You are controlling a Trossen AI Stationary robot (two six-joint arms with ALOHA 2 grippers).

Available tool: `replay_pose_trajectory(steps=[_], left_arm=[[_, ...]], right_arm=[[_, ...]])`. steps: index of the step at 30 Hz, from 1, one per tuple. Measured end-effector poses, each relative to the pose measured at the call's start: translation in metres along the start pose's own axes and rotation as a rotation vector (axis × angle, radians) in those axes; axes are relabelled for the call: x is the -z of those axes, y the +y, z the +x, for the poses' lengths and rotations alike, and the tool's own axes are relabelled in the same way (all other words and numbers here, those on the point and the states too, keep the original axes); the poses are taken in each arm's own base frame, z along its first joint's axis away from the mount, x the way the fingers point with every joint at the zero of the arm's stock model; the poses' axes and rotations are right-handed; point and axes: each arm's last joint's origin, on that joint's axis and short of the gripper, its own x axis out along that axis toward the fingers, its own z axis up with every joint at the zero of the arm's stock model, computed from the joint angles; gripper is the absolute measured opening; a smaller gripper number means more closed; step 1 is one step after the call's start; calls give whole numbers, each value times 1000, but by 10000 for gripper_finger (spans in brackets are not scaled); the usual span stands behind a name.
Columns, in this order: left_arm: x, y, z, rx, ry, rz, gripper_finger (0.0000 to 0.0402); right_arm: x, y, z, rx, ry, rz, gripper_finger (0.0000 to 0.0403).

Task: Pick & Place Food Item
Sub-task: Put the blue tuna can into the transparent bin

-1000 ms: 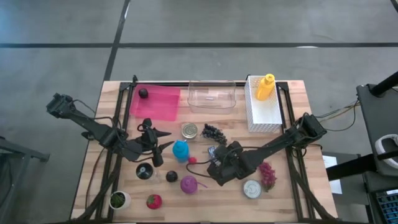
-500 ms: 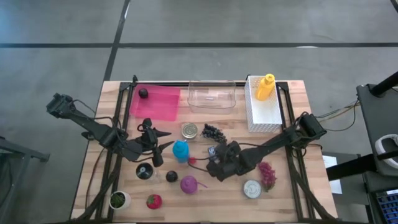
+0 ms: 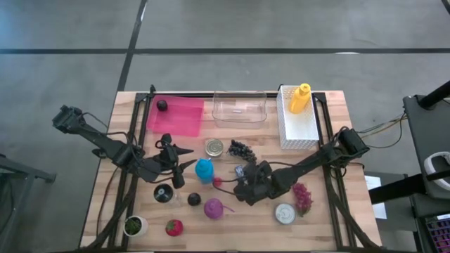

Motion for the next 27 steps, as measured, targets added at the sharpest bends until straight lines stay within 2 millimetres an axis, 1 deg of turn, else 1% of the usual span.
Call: replay_pose_trajectory(steps=[5,11,22,27], left_arm=[[0,0,0,0,0,0,169],[1,0,0,-2,4,5,170],[2,1,0,-5,14,15,170],[2,1,0,-5,14,16,168]], right_arm=[[1,-1,1,-1,14,-4,200],[3,-3,1,4,15,-59,138],[0,-2,-5,-7,9,-78,134],[-7,-4,-15,-12,-6,-83,137]])
